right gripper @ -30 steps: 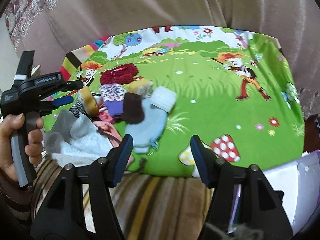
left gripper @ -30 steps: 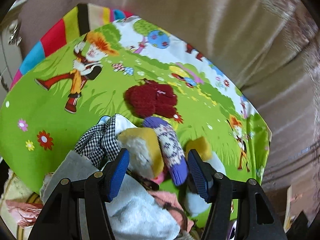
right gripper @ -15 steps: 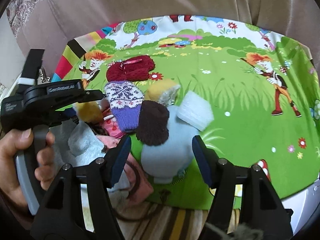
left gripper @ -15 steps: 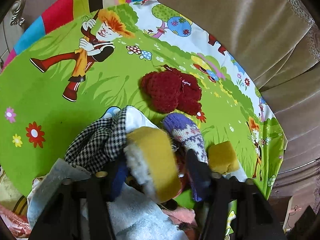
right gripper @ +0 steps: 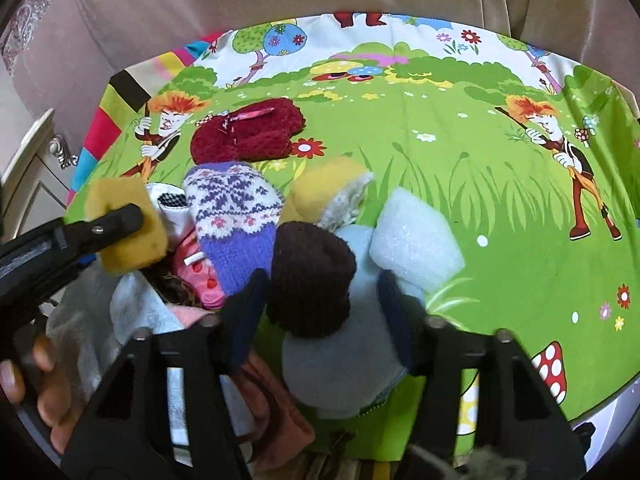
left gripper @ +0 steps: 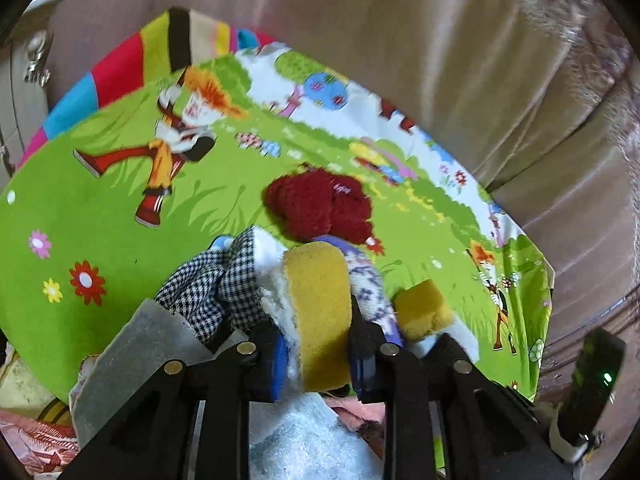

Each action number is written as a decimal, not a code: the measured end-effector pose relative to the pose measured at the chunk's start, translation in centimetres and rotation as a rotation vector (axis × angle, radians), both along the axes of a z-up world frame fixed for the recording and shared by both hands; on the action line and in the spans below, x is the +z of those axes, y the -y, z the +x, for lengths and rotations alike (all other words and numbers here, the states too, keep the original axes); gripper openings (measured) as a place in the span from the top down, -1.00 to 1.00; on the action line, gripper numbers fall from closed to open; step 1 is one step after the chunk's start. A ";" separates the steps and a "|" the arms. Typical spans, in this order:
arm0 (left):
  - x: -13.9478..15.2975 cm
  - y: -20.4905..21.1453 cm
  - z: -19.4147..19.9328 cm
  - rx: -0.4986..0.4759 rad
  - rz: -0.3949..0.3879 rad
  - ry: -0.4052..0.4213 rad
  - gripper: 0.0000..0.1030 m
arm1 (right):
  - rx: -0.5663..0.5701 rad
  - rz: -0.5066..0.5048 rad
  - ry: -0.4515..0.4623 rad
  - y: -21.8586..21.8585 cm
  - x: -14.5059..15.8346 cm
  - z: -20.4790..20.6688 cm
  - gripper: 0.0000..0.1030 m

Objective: Organize soft objects
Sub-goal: 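Grasp the yellow sponge with the left tool while the right tool grasps the brown mitten, then carry the sponge and mitten into the white box and release both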

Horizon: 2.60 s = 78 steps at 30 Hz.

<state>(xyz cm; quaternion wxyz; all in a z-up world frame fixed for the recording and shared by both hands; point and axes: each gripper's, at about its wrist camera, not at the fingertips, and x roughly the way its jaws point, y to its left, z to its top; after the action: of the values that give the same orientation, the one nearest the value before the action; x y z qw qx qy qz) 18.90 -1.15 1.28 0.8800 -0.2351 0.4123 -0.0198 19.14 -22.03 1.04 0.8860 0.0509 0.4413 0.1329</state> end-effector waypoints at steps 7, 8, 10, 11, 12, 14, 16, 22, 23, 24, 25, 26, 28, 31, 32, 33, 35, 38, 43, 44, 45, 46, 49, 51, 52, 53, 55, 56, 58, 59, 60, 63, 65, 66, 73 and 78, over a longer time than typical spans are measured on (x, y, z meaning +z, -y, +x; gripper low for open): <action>1.1 1.2 -1.0 -0.038 0.032 0.086 0.50 | 0.015 -0.015 0.024 -0.4 0.1 -0.5 0.47; 1.1 1.3 -1.0 -0.042 0.029 0.088 0.50 | 0.013 -0.013 0.030 -0.3 0.3 -0.6 0.48; 1.1 1.4 -1.2 -0.049 0.008 0.095 0.51 | 0.004 -0.011 0.049 -0.1 0.7 -1.3 0.48; 1.3 1.5 -1.3 -0.051 0.008 0.104 0.51 | -0.001 -0.010 0.058 0.1 0.9 -1.7 0.48; 1.5 1.6 -1.6 -0.053 0.013 0.115 0.51 | -0.005 -0.009 0.069 0.3 1.1 -2.1 0.48; 2.1 2.1 -2.3 -0.062 0.020 0.146 0.51 | -0.017 -0.003 0.081 0.8 1.4 -2.6 0.48; 2.4 2.5 -3.0 -0.074 0.020 0.161 0.51 | -0.032 0.001 0.093 1.4 1.7 -3.3 0.48; 3.0 4.6 -5.2 -0.134 0.026 0.189 0.51 | -0.068 0.000 0.132 3.4 2.7 -6.0 0.48; 3.1 5.1 -5.5 -0.149 0.028 0.196 0.51 | -0.072 0.000 0.134 3.7 2.7 -6.4 0.48; 3.3 5.5 -5.7 -0.157 0.030 0.200 0.51 | -0.081 0.005 0.136 4.2 2.8 -6.9 0.48; 3.5 6.0 -5.9 -0.167 0.035 0.206 0.51 | -0.087 0.009 0.135 4.6 2.8 -7.3 0.48; 3.6 6.3 -6.1 -0.175 0.038 0.209 0.51 | -0.096 0.015 0.134 5.1 2.9 -7.7 0.48; 3.8 7.1 -6.6 -0.195 0.044 0.212 0.51 | -0.112 0.022 0.134 6.0 2.9 -8.5 0.48; 3.9 8.7 -7.3 -0.233 0.049 0.206 0.51 | -0.135 0.027 0.140 7.4 3.0 -9.7 0.48; 4.0 9.2 -7.6 -0.245 0.051 0.205 0.51 | -0.142 0.029 0.142 7.8 3.0 -10.0 0.48; 4.0 9.5 -7.8 -0.256 0.053 0.204 0.51 | -0.152 0.031 0.142 8.5 3.0 -10.5 0.48; 4.1 10.6 -8.3 -0.287 0.057 0.202 0.51 | -0.167 0.028 0.139 9.3 2.8 -11.0 0.48; 4.2 12.3 -9.1 -0.336 0.058 0.198 0.51 | -0.194 0.035 0.132 10.7 2.5 -12.0 0.48; 4.2 15.1 -10.0 -0.404 0.059 0.187 0.51 | -0.243 0.050 0.139 13.6 2.5 -13.7 0.48; 4.2 15.6 -10.2 -0.416 0.060 0.185 0.51 | -0.252 0.053 0.142 14.2 2.5 -14.1 0.49; 4.3 16.2 -10.4 -0.431 0.063 0.185 0.51 | -0.258 0.054 0.144 14.6 2.5 -14.4 0.49; 4.3 16.7 -10.6 -0.443 0.064 0.185 0.51 | -0.267 0.058 0.146 15.2 2.5 -14.8 0.48; 4.4 18.4 -11.1 -0.482 0.062 0.181 0.51 | -0.301 0.066 0.152 17.0 2.5 -15.8 0.48; 4.4 19.7 -11.4 -0.507 0.061 0.178 0.51 | -0.332 0.068 0.157 18.5 2.5 -16.6 0.48; 4.4 20.2 -11.5 -0.518 0.059 0.176 0.51 | -0.344 0.069 0.159 19.1 2.5 -16.9 0.48; 4.4 20.9 -11.7 -0.535 0.056 0.171 0.51 | -0.353 0.071 0.161 19.7 2.5 -17.2 0.48; 4.3 21.8 -11.9 -0.558 0.052 0.165 0.51 | -0.381 0.077 0.164 21.2 2.5 -17.9 0.48; 4.3 22.4 -12.0 -0.573 0.049 0.161 0.51 | -0.392 0.078 0.165 21.8 2.5 -18.1 0.47; 4.2 23.5 -12.2 -0.602 0.045 0.154 0.51 | -0.417 0.079 0.168 22.9 2.5 -18.6 0.46; 4.2 24.3 -12.3 -0.621 0.043 0.152 0.51 | -0.431 0.080 0.170 23.5 2.5 -18.9 0.45; 4.2 24.7 -12.4 -0.634 0.042 0.152 0.51 | -0.446 0.081 0.171 24.1 2.5 -19.2 0.44; 4.1 26.5 -12.8 -0.678 0.035 0.143 0.51 | -0.475 0.078 0.177 25.2 2.6 -19.7 0.44; 3.9 27.8 -12.9 -0.707 0.029 0.132 0.51 | -0.493 0.076 0.184 26.0 2.7 -20.0 0.44; 3.7 28.4 -12.9 -0.724 0.026 0.125 0.51 | -0.501 0.070 0.186 26.2 2.7 -20.1 0.44; 2.7 31.9 -12.9 -0.826 0.024 0.078 0.45 | -0.549 0.042 0.179 27.8 2.6 -20.5 0.30; 2.2 32.8 -12.8 -0.843 0.024 0.053 0.04 | -0.554 0.064 0.193 28.3 2.5 -20.8 -0.33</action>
<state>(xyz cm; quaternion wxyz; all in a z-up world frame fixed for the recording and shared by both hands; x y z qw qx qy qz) 6.06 -33.91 3.46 0.8076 -0.0351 0.4500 -0.3794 -1.63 -50.36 3.54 0.9244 0.1844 0.3199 -0.0959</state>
